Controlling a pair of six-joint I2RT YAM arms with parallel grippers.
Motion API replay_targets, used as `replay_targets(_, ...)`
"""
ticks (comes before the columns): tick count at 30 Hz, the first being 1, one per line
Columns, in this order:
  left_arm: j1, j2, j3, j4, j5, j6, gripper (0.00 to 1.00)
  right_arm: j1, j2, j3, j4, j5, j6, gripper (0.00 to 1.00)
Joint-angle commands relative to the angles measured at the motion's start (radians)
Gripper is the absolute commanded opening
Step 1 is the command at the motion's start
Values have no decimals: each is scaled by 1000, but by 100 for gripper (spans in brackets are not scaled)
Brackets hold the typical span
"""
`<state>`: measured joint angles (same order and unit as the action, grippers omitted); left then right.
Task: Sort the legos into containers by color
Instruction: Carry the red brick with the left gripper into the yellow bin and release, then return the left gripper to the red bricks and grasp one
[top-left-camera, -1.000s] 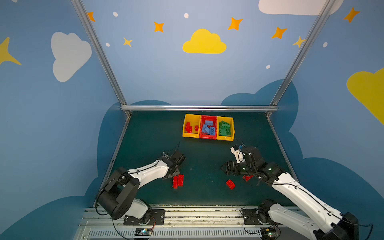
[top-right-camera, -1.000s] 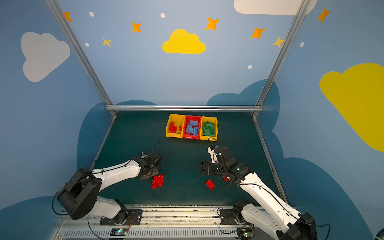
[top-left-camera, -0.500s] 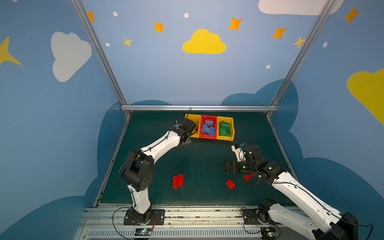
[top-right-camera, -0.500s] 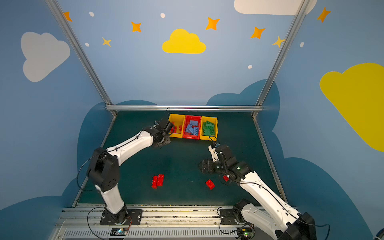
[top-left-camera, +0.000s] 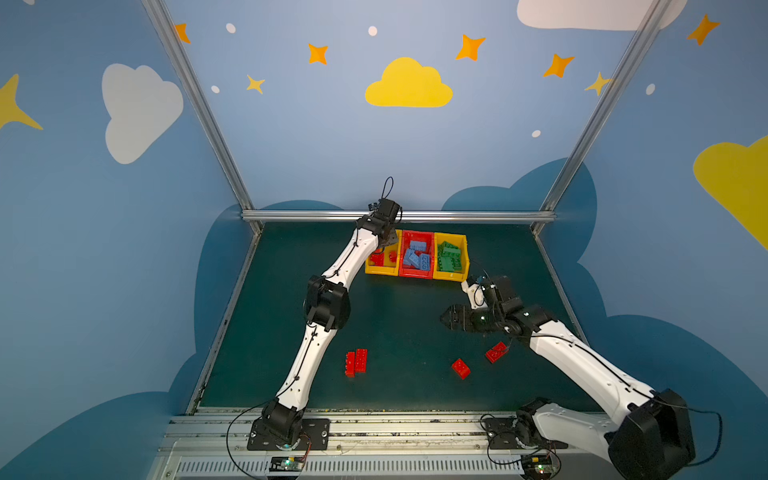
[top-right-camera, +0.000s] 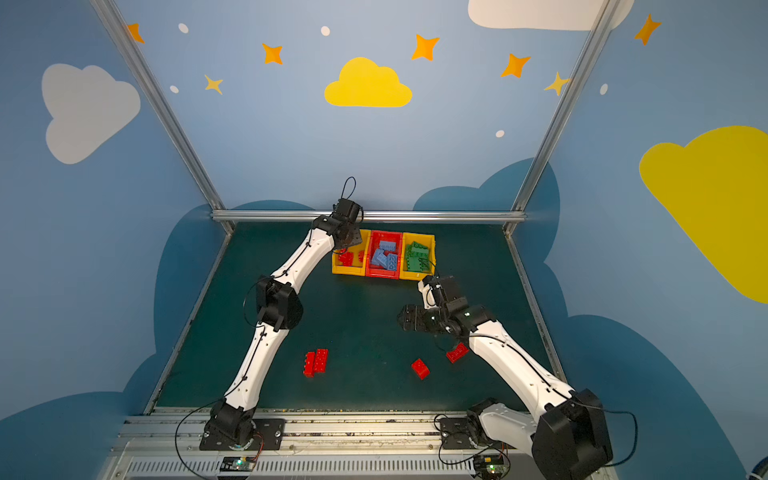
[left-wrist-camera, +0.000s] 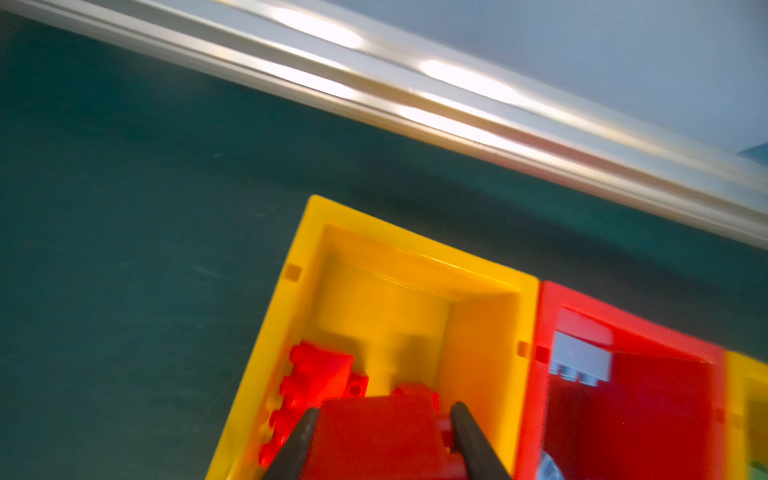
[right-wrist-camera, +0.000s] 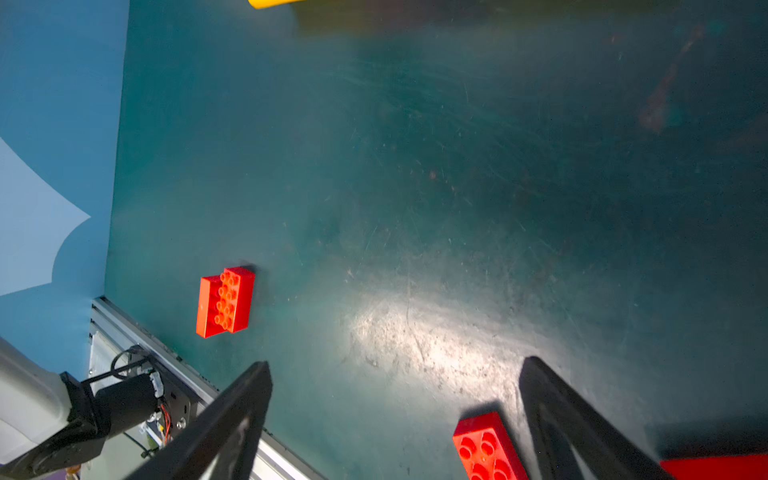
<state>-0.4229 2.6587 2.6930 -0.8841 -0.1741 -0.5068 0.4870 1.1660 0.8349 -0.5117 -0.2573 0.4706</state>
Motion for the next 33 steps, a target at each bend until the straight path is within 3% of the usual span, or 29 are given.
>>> replay_targets(1, 3, 7, 17, 29, 54, 29, 69, -11, 17, 44, -1, -16, -5, 91)
replay_targets(4, 3, -24, -4, 37, 62, 24, 76, -13, 23, 58, -7, -19, -10, 91)
replay_targets(9, -5, -180, -141, 9, 96, 31, 76, -12, 16, 68, -14, -54, -36, 91)
replay_targets(11, -14, -290, -287, 45, 84, 33, 76, -10, 6, 67, -21, -65, -38, 91)
replay_targets(18, -71, -852, -1089, 288, 1, -19, 76, 15, -78, 7, -18, -48, -23, 91)
replay_targets(22, -121, -1158, -1491, 306, -65, -99, 76, 48, -111, -14, -25, -40, -14, 91)
replay_targets(28, -287, -1494, -1911, 256, -131, -293, 75, 124, -135, -19, -44, 1, -2, 91)
replay_targets(33, -377, -1647, -2098, 257, -152, -407, 72, 171, -138, -23, -42, 16, 21, 91)
